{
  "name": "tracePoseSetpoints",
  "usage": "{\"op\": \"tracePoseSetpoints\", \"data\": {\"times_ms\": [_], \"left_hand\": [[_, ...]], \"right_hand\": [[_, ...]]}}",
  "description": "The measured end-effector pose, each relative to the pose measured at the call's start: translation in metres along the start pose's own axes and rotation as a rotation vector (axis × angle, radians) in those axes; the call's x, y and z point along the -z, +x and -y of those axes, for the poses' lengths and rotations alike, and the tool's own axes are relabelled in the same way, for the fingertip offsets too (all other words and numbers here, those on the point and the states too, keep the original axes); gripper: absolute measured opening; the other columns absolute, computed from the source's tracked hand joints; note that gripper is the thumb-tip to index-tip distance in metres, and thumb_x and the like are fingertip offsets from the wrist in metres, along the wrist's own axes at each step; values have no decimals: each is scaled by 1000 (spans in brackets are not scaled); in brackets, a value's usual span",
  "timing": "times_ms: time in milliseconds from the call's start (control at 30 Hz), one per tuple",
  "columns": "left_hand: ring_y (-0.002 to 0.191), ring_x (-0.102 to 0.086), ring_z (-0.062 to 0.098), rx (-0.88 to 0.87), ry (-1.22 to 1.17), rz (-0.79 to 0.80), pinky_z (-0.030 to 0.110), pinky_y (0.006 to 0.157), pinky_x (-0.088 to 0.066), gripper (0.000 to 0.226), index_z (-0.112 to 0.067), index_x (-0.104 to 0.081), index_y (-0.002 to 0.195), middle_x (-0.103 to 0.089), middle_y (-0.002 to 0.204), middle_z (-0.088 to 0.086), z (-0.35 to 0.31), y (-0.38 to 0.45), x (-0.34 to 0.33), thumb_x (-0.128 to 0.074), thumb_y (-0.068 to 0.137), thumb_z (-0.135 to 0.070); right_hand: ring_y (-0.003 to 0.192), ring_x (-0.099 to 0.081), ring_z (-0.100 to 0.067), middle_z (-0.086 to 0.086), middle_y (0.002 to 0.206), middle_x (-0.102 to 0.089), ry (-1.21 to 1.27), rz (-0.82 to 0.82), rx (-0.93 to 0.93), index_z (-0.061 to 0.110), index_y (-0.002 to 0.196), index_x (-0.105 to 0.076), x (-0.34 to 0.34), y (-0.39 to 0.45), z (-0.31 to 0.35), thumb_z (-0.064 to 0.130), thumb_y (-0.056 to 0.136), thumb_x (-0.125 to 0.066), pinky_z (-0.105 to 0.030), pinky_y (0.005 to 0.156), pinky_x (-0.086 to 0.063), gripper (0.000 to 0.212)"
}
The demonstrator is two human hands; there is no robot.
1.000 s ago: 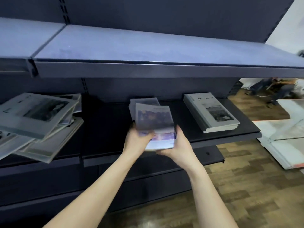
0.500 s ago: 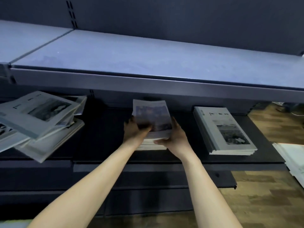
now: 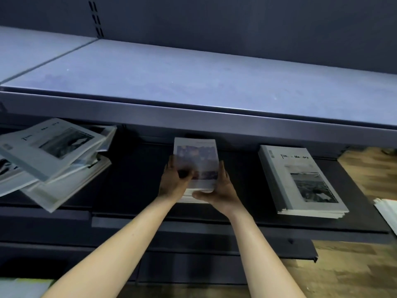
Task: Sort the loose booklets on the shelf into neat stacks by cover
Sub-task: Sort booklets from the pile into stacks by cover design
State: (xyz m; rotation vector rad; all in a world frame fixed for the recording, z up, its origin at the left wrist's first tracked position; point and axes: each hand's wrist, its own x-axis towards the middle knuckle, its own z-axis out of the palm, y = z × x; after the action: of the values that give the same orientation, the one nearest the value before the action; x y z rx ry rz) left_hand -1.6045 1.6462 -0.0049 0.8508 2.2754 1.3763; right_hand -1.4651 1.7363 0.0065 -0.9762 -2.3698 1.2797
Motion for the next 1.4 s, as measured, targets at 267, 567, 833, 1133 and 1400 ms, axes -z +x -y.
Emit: {"op": "tracePoseSetpoints", "data": {"times_ms": [267,567,833,1133,1400], "left_hand": [[104,-56,6,-14,-100,69,11,72,-39,68,-35,-35,137,-56,121,-11,0,-5,3,-75,82,-40],[108,-59,11,-13,-83,85,20,79,-42,66,-36,-35,137,-59,123,-9,-1,-2,4,-73,83,-44],[105,-58,11,14,-27,56,28,86,-44,63,-28,-34,139,-57,117,-9,-10,-13,4,-69,88,-38],[130,-47,35,130,411,-19,42,93,-49,85,-18,-15,155,-37,151,15,-10,-34,10,-50,91,-61],[123,-48,37,95,565,-166,45,95,-48,59,-16,-40,146,-49,138,17,-4,-86,37,-57,92,-32]], "right_hand": [[130,-48,-12,8,143,-46,27,-60,-60,25,155,-14,-7,4,-2,23,65,-91,-12,96,-35,118],[141,-37,-22,-3,160,-24,-103,-29,-53,24,157,14,-8,7,1,31,68,-89,-34,110,-40,136],[150,-20,-22,0,165,-5,-245,-38,-9,37,155,15,-14,5,-4,45,77,-79,-44,112,-41,122],[150,21,-27,-6,162,27,-330,-22,8,28,157,12,2,-13,-4,63,72,-76,-44,123,-3,127],[152,-8,-21,-4,163,-20,-275,-94,345,22,152,-35,-26,-38,18,58,84,-66,-36,123,-13,83]]}}
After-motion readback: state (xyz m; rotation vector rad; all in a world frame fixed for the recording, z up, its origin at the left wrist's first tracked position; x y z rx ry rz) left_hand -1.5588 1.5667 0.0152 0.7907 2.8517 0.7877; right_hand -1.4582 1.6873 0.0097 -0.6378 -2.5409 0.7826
